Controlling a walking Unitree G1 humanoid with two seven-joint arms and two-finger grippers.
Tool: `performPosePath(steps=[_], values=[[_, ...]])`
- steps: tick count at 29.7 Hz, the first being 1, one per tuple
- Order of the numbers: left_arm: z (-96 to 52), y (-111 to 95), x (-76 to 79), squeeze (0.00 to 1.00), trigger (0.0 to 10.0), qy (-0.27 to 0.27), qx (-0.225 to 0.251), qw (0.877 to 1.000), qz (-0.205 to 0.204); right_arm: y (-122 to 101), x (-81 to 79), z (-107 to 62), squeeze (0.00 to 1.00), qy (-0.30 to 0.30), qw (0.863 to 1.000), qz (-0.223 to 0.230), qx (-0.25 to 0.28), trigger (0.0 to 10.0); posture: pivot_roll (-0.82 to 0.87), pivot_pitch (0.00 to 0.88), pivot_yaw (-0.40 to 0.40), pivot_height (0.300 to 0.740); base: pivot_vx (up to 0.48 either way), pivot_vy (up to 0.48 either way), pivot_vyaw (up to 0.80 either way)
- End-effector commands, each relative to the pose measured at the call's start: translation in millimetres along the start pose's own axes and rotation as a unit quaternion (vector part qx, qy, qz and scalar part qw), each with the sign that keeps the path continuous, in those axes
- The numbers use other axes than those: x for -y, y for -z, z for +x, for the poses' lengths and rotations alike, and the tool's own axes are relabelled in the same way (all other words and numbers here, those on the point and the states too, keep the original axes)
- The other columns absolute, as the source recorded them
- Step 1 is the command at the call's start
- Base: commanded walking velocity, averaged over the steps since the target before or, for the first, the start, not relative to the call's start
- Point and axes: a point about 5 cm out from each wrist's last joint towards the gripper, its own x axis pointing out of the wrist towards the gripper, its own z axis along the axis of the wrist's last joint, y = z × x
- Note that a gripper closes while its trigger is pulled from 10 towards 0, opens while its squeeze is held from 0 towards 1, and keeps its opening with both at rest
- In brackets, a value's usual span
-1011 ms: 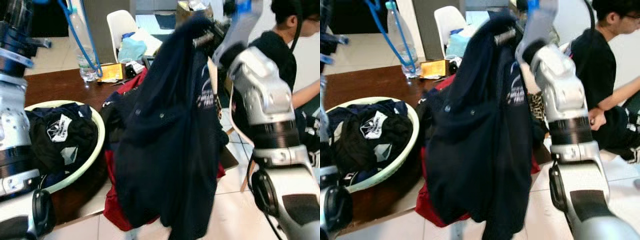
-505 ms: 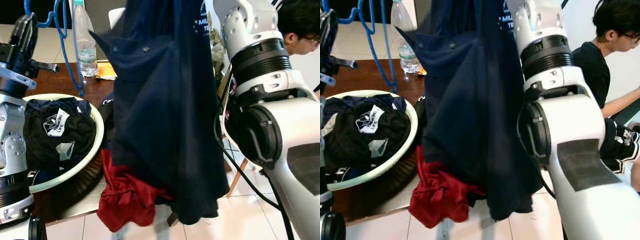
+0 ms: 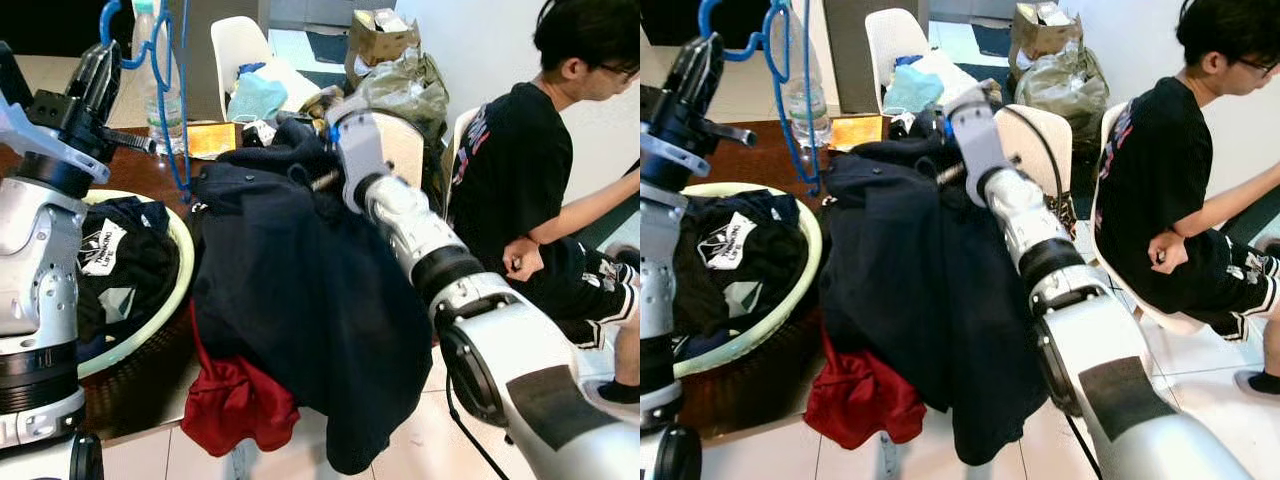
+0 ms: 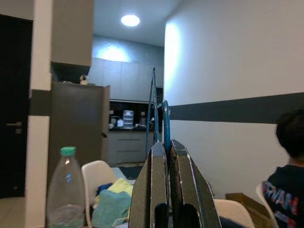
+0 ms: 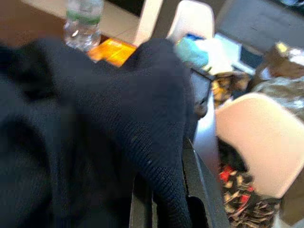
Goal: Hang hanger
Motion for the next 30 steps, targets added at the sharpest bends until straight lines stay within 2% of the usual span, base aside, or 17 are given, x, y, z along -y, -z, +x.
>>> performPosePath(steps=[1, 5, 6, 8, 9, 10, 11, 12, 14, 18, 20, 22, 23, 26, 27, 28, 30], values=[[3.5, 0, 4.8, 0.00, 10.0, 0.016, 0.000, 1.000, 0.004, 16, -4.7, -4.5, 1.00, -0.029, 0.999, 0.014, -0.014, 10.0, 0.21, 0.072, -0.046, 0.740, 0.000, 0.000, 0.00], [3.2, 0, 7.5, 0.00, 10.0, 0.045, -0.009, 0.999, 0.004, 27, -4.4, -10.9, 1.00, -0.045, 0.999, 0.026, -0.014, 10.0, 0.21, 0.073, -0.044, 0.740, 0.000, 0.000, 0.00], [-0.4, 2, 9.3, 0.00, 10.0, 0.086, -0.036, 0.996, 0.012, 29, 2.2, -20.8, 1.00, -0.053, 0.995, 0.075, 0.024, 10.0, 0.21, 0.079, -0.041, 0.740, 0.000, 0.000, 0.00], [-0.4, 2, 9.3, 0.00, 10.0, 0.086, -0.036, 0.996, 0.012, 29, 2.2, -20.8, 1.00, -0.053, 0.995, 0.075, 0.024, 10.0, 0.21, 0.079, -0.041, 0.740, 0.000, 0.000, 0.00], [-3.0, 4, 3.4, 0.00, 10.0, 0.093, -0.063, 0.993, 0.030, 25, 9.5, -34.3, 1.00, -0.060, 0.988, 0.120, 0.081, 10.0, 0.20, 0.082, -0.034, 0.740, 0.000, 0.000, 0.00], [-3.0, 4, 3.4, 0.00, 10.0, 0.093, -0.063, 0.993, 0.030, 25, 9.5, -34.3, 1.00, -0.060, 0.988, 0.120, 0.081, 10.0, 0.20, 0.082, -0.034, 0.740, 0.000, 0.000, 0.00], [-5.1, 4, -4.6, 0.00, 10.0, 0.104, -0.083, 0.989, 0.062, 20, 17.4, -54.5, 1.00, -0.069, 0.973, 0.165, 0.144, 10.0, 0.20, 0.087, -0.028, 0.740, 0.000, 0.000, 0.00], [-5.1, 4, -4.6, 0.00, 10.0, 0.104, -0.083, 0.989, 0.062, 20, 17.4, -54.5, 1.00, -0.069, 0.973, 0.165, 0.144, 10.0, 0.20, 0.087, -0.028, 0.740, 0.000, 0.000, 0.00], [-5.1, 2, -11.3, 0.00, 10.0, 0.110, -0.093, 0.985, 0.098, 15, 23.0, -72.5, 1.00, -0.074, 0.959, 0.194, 0.193, 10.0, 0.19, 0.091, -0.020, 0.740, 0.000, 0.000, 0.00], [-2.8, -1, -17.2, 0.00, 10.0, 0.106, -0.093, 0.982, 0.124, 11, 25.6, -84.4, 1.00, -0.081, 0.950, 0.208, 0.220, 10.0, 0.18, 0.094, -0.015, 0.740, 0.000, 0.000, 0.00], [4.5, -10, -27.6, 0.00, 10.0, 0.096, -0.081, 0.979, 0.159, 6, 29.2, -101.1, 1.00, -0.085, 0.937, 0.223, 0.255, 10.0, 0.16, 0.092, -0.008, 0.740, 0.000, 0.000, 0.00], [9.4, -17, -30.3, 0.00, 10.0, 0.100, -0.074, 0.977, 0.172, 3, 32.4, -107.9, 1.00, -0.081, 0.932, 0.226, 0.272, 10.0, 0.16, 0.091, -0.007, 0.740, 0.000, 0.000, 0.00], [15.2, -24, -30.6, 0.00, 10.0, 0.114, -0.064, 0.977, 0.169, -2, 35.4, -113.8, 0.57, -0.078, 0.927, 0.226, 0.287, 10.0, 0.16, 0.091, -0.005, 0.740, 0.000, 0.000, 0.00], [18.8, -29, -30.1, 0.00, 10.0, 0.124, -0.057, 0.977, 0.165, -6, 37.2, -117.4, 0.57, -0.076, 0.925, 0.226, 0.296, 10.0, 0.16, 0.091, -0.005, 0.740, 0.000, 0.000, 0.00], [28.4, -41, -27.7, 0.00, 10.0, 0.162, -0.045, 0.976, 0.141, -16, 42.5, -124.8, 0.00, -0.080, 0.919, 0.219, 0.318, 10.0, 0.17, 0.088, -0.005, 0.740, 0.000, 0.000, 0.00], [28.4, -41, -27.7, 0.00, 10.0, 0.162, -0.045, 0.976, 0.141, -16, 42.5, -124.8, 0.00, -0.080, 0.919, 0.219, 0.318, 10.0, 0.17, 0.088, -0.005, 0.740, 0.000, 0.000, 0.00], [34.6, -52, -20.1, 0.00, 10.0, 0.232, -0.041, 0.967, 0.096, -28, 48.7, -133.8, 0.00, -0.092, 0.915, 0.199, 0.339, 10.0, 0.17, 0.087, -0.004, 0.740, 0.000, 0.000, 0.00]])
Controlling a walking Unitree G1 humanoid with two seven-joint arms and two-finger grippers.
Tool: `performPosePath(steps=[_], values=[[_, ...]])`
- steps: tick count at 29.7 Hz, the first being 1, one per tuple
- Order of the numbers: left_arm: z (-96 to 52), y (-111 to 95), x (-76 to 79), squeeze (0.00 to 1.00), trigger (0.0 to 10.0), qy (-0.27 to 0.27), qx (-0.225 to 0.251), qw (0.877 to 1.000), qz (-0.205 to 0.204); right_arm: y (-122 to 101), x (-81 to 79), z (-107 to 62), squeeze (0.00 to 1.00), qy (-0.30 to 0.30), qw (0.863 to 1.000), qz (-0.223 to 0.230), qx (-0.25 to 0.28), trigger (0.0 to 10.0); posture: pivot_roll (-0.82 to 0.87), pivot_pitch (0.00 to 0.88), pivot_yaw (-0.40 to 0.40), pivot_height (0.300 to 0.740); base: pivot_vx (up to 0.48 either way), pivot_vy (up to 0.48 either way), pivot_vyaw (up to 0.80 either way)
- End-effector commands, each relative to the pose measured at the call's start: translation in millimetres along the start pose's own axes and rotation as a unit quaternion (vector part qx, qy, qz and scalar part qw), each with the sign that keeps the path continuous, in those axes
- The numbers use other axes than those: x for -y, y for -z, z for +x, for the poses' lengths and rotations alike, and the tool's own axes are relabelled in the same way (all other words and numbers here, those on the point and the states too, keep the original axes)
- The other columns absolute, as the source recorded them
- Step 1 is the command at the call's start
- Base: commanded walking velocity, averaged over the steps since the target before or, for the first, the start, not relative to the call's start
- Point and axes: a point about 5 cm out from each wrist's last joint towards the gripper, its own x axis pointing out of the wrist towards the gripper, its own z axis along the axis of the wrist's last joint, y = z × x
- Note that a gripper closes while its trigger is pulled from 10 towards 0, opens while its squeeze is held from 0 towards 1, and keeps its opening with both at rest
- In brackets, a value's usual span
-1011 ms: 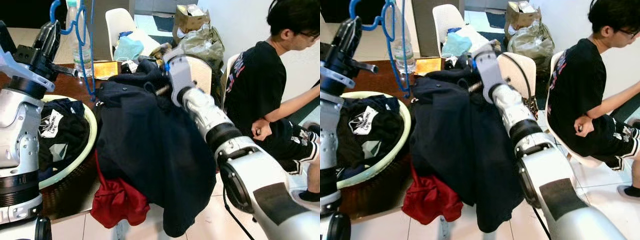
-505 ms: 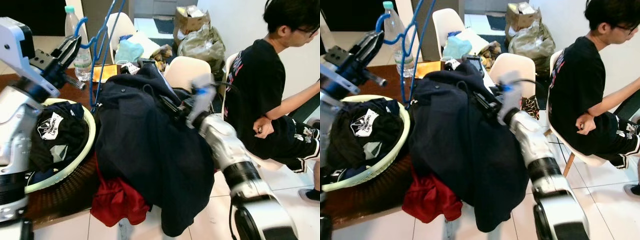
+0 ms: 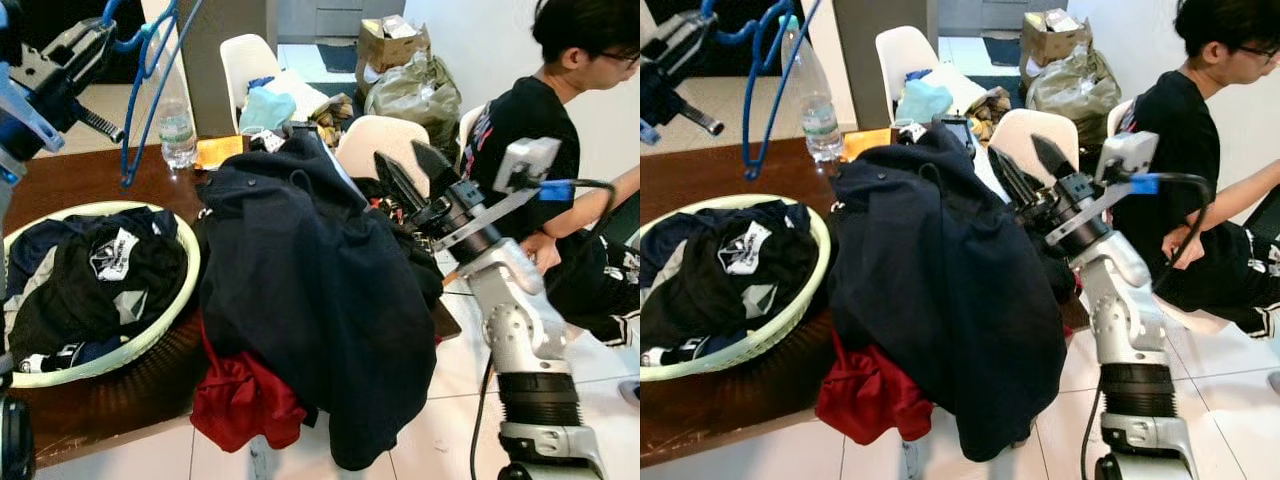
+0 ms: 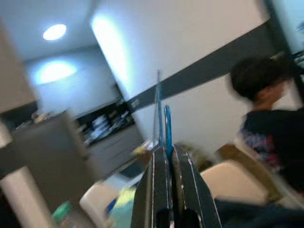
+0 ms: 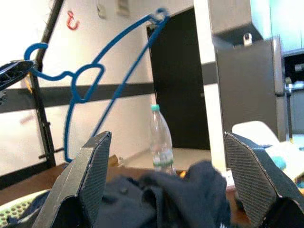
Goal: Hang hanger
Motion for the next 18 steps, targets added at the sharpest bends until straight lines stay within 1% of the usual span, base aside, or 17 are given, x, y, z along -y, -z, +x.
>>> performPosePath(steps=[1, 2, 3, 4, 6, 7, 8, 9, 10, 11, 13, 14, 15, 17, 18], values=[[2.1, -9, 1.5, 0.00, 10.0, 0.050, 0.005, 0.999, -0.016, -13, -0.4, -0.6, 0.00, -0.015, 1.000, -0.006, 0.015, 10.0, 0.17, 0.087, -0.004, 0.740, 0.000, 0.000, 0.00], [3.7, -14, 7.4, 0.00, 10.0, 0.098, 0.011, 0.994, -0.047, -21, -1.9, -0.1, 0.00, -0.031, 0.999, -0.018, 0.019, 10.0, 0.18, 0.083, 0.000, 0.740, 0.000, 0.000, 0.00], [3.4, -17, 16.8, 0.00, 10.0, 0.151, 0.015, 0.986, -0.070, -27, -4.3, 0.1, 0.00, -0.049, 0.998, -0.031, 0.022, 10.0, 0.18, 0.081, 0.002, 0.740, 0.000, 0.000, 0.00], [2.9, -18, 24.3, 0.00, 10.0, 0.186, 0.015, 0.978, -0.095, -32, -7.3, -0.5, 0.00, -0.064, 0.997, -0.040, 0.023, 10.0, 0.18, 0.081, 0.002, 0.740, 0.000, 0.000, 0.00], [0.5, -13, 36.5, 0.00, 10.0, 0.230, 0.008, 0.964, -0.135, -36, -13.0, -1.9, 0.00, -0.088, 0.994, -0.054, 0.021, 10.0, 0.18, 0.079, 0.004, 0.740, 0.000, 0.000, 0.00], [-0.3, -11, 39.4, 0.00, 10.0, 0.241, 0.004, 0.959, -0.147, -38, -15.1, -2.8, 0.00, -0.096, 0.994, -0.057, 0.019, 10.0, 0.18, 0.079, 0.004, 0.740, 0.000, 0.000, 0.00], [-0.3, -11, 39.4, 0.00, 10.0, 0.241, 0.004, 0.959, -0.147, -38, -15.1, -2.8, 0.00, -0.096, 0.994, -0.057, 0.019, 10.0, 0.18, 0.079, 0.004, 0.740, 0.000, 0.000, 0.00], [-0.7, -10, 40.9, 0.00, 10.0, 0.248, 0.002, 0.957, -0.152, -38, -16.4, -3.2, 0.00, -0.101, 0.993, -0.059, 0.018, 10.0, 0.18, 0.079, 0.004, 0.740, 0.000, 0.000, 0.00], [-3.8, -3, 45.4, 0.00, 10.0, 0.266, -0.017, 0.951, -0.159, -41, -20.2, -4.9, 0.00, -0.120, 0.990, -0.066, 0.014, 10.0, 0.17, 0.078, 0.005, 0.740, 0.000, 0.000, 0.00], [-3.8, -3, 45.4, 0.00, 10.0, 0.266, -0.017, 0.951, -0.159, -41, -20.2, -4.9, 0.00, -0.120, 0.990, -0.066, 0.014, 10.0, 0.17, 0.078, 0.005, 0.740, 0.000, 0.000, 0.00], [-8.8, 8, 50.6, 0.00, 10.0, 0.298, -0.049, 0.937, -0.173, -49, -29.6, -8.9, 0.00, -0.168, 0.982, -0.086, 0.003, 10.0, 0.17, 0.077, 0.005, 0.740, 0.000, 0.000, 0.00], [-10.1, 11, 51.8, 0.00, 10.0, 0.307, -0.057, 0.933, -0.178, -51, -32.4, -10.0, 0.00, -0.182, 0.979, -0.093, -0.002, 10.0, 0.17, 0.077, 0.005, 0.740, 0.000, 0.000, 0.00], [-10.1, 11, 51.8, 0.00, 10.0, 0.307, -0.057, 0.933, -0.178, -51, -32.4, -10.0, 0.00, -0.182, 0.979, -0.093, -0.002, 10.0, 0.17, 0.077, 0.005, 0.740, 0.000, 0.000, 0.00], [-9.7, 13, 52.7, 0.00, 10.0, 0.333, -0.070, 0.921, -0.190, -58, -43.2, -11.6, 0.00, -0.244, 0.961, -0.123, -0.031, 10.0, 0.17, 0.074, 0.005, 0.740, 0.000, 0.000, 0.00], [-9.7, 13, 52.7, 0.00, 10.0, 0.333, -0.070, 0.921, -0.190, -58, -43.2, -11.6, 0.00, -0.244, 0.961, -0.123, -0.031, 10.0, 0.17, 0.074, 0.005, 0.740, 0.000, 0.000, 0.00]])
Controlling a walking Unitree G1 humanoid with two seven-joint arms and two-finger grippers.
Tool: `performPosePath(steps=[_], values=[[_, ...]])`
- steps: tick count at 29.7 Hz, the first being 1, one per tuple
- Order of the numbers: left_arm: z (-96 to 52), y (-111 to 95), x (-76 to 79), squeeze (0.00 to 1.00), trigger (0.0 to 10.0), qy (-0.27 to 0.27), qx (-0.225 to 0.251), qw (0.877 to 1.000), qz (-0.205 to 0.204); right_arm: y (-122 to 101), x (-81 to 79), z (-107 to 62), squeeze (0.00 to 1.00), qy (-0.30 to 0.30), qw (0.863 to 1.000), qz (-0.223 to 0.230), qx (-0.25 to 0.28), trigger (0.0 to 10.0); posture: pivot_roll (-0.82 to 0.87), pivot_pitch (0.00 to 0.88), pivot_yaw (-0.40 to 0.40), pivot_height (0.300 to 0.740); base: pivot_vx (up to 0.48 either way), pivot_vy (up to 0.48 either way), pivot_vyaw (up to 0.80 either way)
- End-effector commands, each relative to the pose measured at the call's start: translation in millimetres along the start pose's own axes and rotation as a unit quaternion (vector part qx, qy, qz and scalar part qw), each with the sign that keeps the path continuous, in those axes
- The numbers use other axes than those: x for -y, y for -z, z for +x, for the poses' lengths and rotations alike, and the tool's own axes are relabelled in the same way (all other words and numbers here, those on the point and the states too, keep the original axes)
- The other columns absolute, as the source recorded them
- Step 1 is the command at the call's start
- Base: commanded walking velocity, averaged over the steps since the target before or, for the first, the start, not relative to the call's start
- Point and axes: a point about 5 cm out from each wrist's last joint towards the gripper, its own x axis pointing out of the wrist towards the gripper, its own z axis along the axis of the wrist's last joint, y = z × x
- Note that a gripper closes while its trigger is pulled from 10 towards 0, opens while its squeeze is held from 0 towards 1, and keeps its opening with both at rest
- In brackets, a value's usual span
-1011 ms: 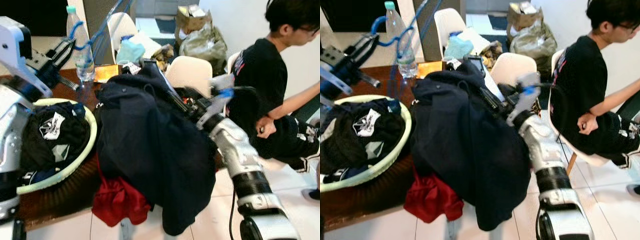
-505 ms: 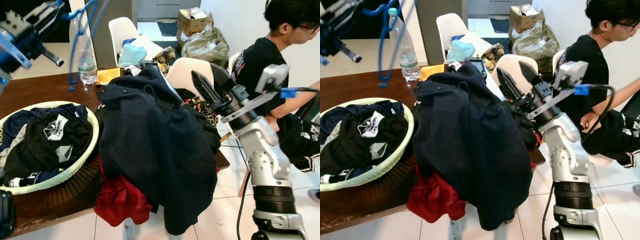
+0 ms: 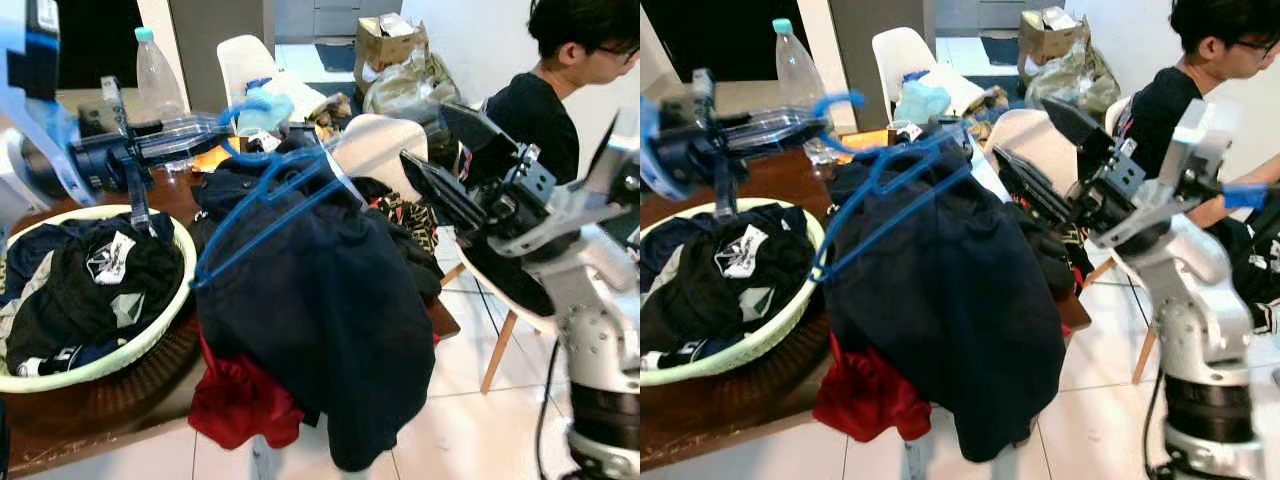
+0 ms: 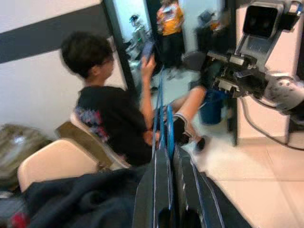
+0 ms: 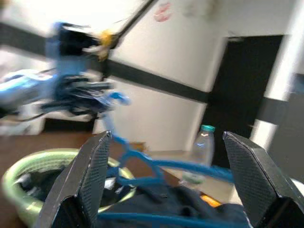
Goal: Hang hanger
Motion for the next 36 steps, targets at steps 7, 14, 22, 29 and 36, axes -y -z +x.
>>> performPosePath(steps=[7, 14, 22, 29, 36], values=[[4.9, 0, -2.4, 0.00, 10.0, 0.063, -0.063, 0.996, -0.009, -14, -11.7, 9.6, 0.00, -0.140, 0.980, -0.085, -0.117, 10.0, 0.17, 0.069, 0.014, 0.740, 0.000, 0.000, 0.00], [17.7, 9, -2.5, 0.00, 10.0, 0.082, -0.079, 0.994, -0.005, -14, -20.1, 31.5, 0.00, -0.179, 0.962, -0.140, -0.151, 10.0, 0.16, 0.066, 0.027, 0.740, 0.000, 0.000, 0.00], [29.0, 15, 2.3, 0.00, 10.0, 0.113, -0.086, 0.990, 0.001, 0, -28.6, 52.6, 0.00, -0.191, 0.945, -0.169, -0.206, 10.0, 0.15, 0.061, 0.035, 0.740, 0.000, 0.000, 0.00], [41.9, 14, 7.0, 0.00, 10.0, 0.140, -0.085, 0.986, 0.015, 28, -30.1, 73.5, 0.00, -0.173, 0.930, -0.169, -0.276, 10.0, 0.15, 0.052, 0.035, 0.740, 0.000, 0.000, 0.00], [44.7, 14, 10.6, 0.00, 10.0, 0.151, -0.081, 0.985, 0.018, 46, -22.6, 73.9, 0.00, -0.139, 0.914, -0.177, -0.336, 10.0, 0.15, 0.049, 0.033, 0.740, 0.000, 0.000, 0.00]])
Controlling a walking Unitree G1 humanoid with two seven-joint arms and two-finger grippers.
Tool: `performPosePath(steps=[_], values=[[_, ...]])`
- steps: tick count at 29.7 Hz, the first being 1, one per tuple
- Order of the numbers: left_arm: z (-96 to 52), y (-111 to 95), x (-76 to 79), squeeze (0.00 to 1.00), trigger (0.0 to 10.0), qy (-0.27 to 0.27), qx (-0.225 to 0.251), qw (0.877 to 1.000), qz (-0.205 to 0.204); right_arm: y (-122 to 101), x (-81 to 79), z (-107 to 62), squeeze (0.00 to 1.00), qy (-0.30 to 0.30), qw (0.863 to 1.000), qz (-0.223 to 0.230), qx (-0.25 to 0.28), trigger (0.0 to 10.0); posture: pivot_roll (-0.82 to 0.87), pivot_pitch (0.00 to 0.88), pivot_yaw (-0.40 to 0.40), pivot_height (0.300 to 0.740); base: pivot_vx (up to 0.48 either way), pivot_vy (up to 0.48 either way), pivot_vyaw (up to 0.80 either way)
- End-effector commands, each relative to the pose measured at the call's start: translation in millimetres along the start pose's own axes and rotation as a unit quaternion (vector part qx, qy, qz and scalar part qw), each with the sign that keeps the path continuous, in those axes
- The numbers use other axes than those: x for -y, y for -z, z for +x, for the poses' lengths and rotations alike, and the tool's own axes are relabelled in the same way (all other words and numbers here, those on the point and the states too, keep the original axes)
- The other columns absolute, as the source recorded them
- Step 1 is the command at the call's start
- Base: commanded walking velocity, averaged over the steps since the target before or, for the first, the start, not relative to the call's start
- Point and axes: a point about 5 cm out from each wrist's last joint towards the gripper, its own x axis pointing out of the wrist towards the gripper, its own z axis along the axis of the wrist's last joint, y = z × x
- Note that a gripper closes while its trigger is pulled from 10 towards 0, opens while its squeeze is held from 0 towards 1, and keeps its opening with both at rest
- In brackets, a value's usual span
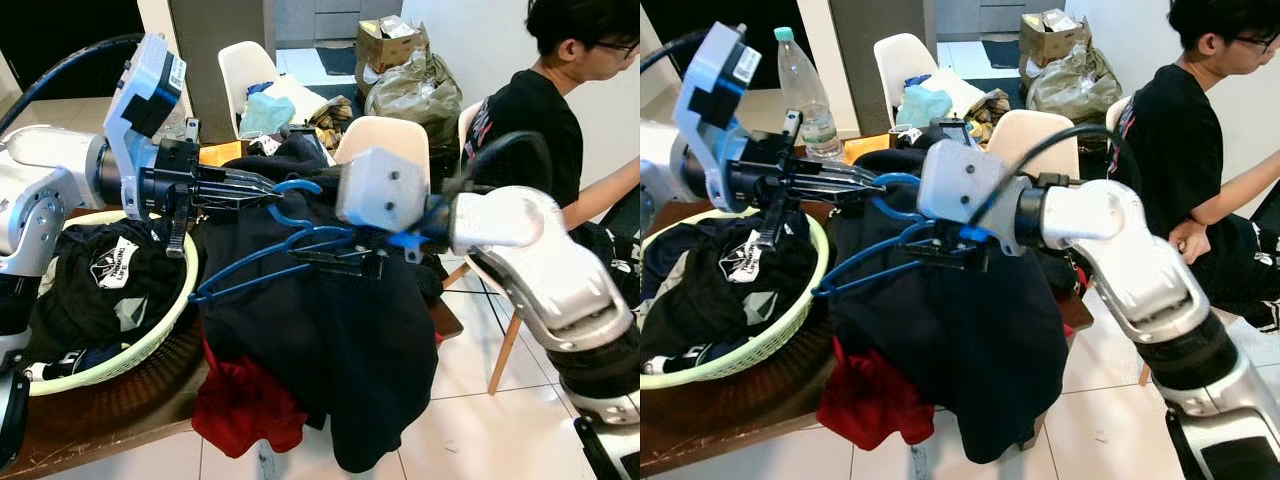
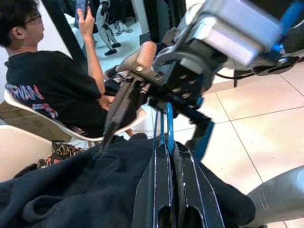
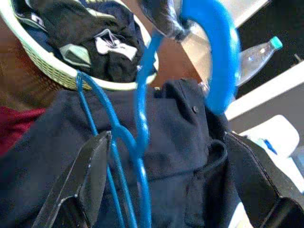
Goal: Hang hanger
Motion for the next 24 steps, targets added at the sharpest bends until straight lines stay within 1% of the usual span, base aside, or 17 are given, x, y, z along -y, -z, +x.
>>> performPosePath(steps=[1, 2, 3, 4, 5, 13, 18, 20, 22, 24], values=[[4.7, -2, 2.5, 0.00, 10.0, 0.015, 0.001, 1.000, 0.010, -2, -0.8, 4.4, 0.00, -0.003, 1.000, -0.008, -0.008, 10.0, 0.15, 0.049, 0.033, 0.740, 0.000, 0.000, 0.00], [4.7, -2, 2.5, 0.00, 10.0, 0.015, 0.001, 1.000, 0.010, -2, -0.8, 4.4, 0.00, -0.003, 1.000, -0.008, -0.008, 10.0, 0.15, 0.049, 0.033, 0.740, 0.000, 0.000, 0.00], [5.3, -2, 3.1, 0.00, 10.0, 0.017, 0.002, 1.000, 0.011, 1, -2.5, 6.3, 0.00, -0.007, 1.000, -0.005, -0.023, 5.0, 0.15, 0.051, 0.032, 0.740, 0.000, 0.000, 0.00], [6.0, -3, 3.7, 0.00, 10.0, 0.020, 0.002, 1.000, 0.012, 4, -4.3, 7.9, 0.00, -0.012, 0.999, -0.004, -0.037, 3.9, 0.15, 0.053, 0.032, 0.740, 0.000, 0.000, 0.00], [6.6, -3, 4.2, 0.00, 10.0, 0.022, 0.002, 1.000, 0.013, 7, -5.4, 8.7, 0.00, -0.015, 0.999, -0.005, -0.049, 0.0, 0.14, 0.055, 0.032, 0.740, 0.000, 0.000, 0.00], [7.2, -2, 5.3, 0.00, 10.0, 0.027, -0.001, 0.999, 0.018, 10, -8.1, 8.0, 0.00, -0.025, 0.997, -0.013, -0.066, 0.0, 0.14, 0.059, 0.032, 0.740, 0.000, 0.000, 0.00], [6.8, -1, 6.6, 0.00, 10.0, 0.035, -0.006, 0.999, 0.024, 13, -13.2, 4.8, 0.00, -0.052, 0.996, -0.025, -0.075, 0.0, 0.14, 0.061, 0.034, 0.740, 0.000, 0.000, 0.00], [6.8, -1, 6.6, 0.00, 10.0, 0.035, -0.006, 0.999, 0.024, 13, -13.2, 4.8, 0.00, -0.052, 0.996, -0.025, -0.075, 0.0, 0.14, 0.061, 0.034, 0.740, 0.000, 0.000, 0.00], [6.1, -2, 8.3, 0.00, 10.0, 0.045, -0.009, 0.998, 0.031, 13, -16.3, 2.8, 0.00, -0.071, 0.994, -0.033, -0.073, 0.0, 0.14, 0.063, 0.034, 0.740, 0.000, 0.000, 0.00], [6.1, -2, 8.3, 0.00, 10.0, 0.045, -0.009, 0.998, 0.031, 13, -16.3, 2.8, 0.00, -0.071, 0.994, -0.033, -0.073, 0.0, 0.14, 0.063, 0.034, 0.740, 0.000, 0.000, 0.00]])
